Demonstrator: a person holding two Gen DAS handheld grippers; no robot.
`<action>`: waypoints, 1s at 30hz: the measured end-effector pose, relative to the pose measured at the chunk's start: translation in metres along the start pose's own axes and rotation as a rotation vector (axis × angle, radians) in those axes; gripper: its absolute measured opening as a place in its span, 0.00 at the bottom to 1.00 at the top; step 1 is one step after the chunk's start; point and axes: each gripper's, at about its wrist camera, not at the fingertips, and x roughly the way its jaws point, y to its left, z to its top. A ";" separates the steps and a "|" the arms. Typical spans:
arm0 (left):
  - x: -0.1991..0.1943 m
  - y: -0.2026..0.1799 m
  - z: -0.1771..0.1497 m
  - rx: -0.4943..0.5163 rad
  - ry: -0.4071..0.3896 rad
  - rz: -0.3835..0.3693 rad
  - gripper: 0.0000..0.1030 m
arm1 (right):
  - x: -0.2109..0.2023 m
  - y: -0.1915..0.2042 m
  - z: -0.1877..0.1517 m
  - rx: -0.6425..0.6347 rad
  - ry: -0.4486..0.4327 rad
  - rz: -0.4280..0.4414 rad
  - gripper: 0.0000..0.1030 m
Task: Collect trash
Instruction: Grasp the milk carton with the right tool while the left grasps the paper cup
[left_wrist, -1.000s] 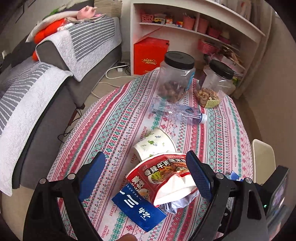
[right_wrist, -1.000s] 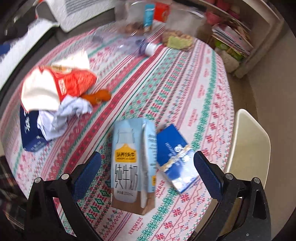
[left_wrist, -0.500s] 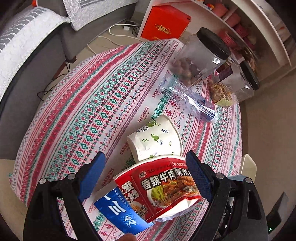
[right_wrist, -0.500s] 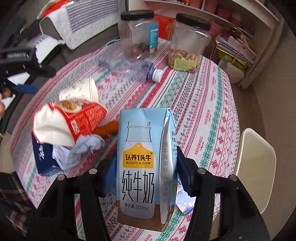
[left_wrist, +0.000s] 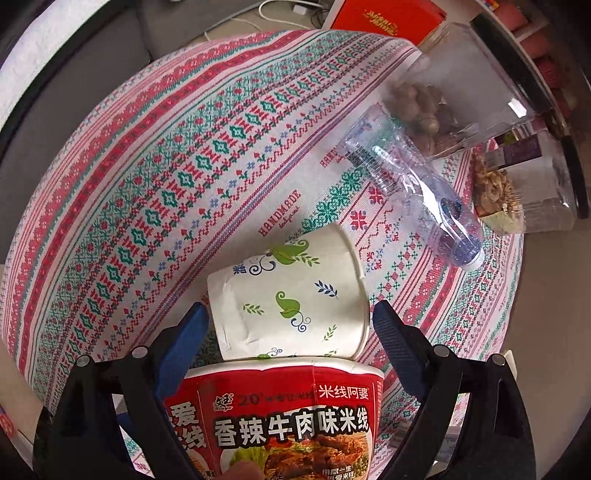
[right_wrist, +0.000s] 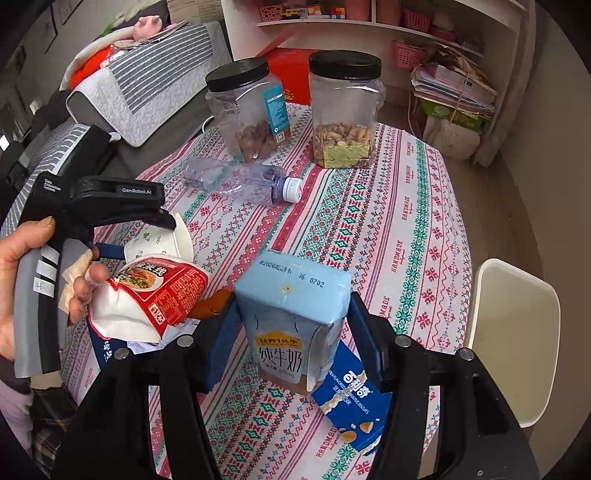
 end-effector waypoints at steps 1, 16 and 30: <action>0.002 0.001 0.001 -0.009 0.013 0.003 0.85 | 0.000 0.001 0.002 0.000 -0.002 0.002 0.54; -0.028 0.011 0.001 0.102 -0.050 -0.087 0.74 | 0.038 0.006 0.006 0.074 0.058 0.049 0.80; -0.114 0.057 -0.024 0.178 -0.260 -0.237 0.74 | 0.115 0.036 0.016 0.140 0.184 0.151 0.88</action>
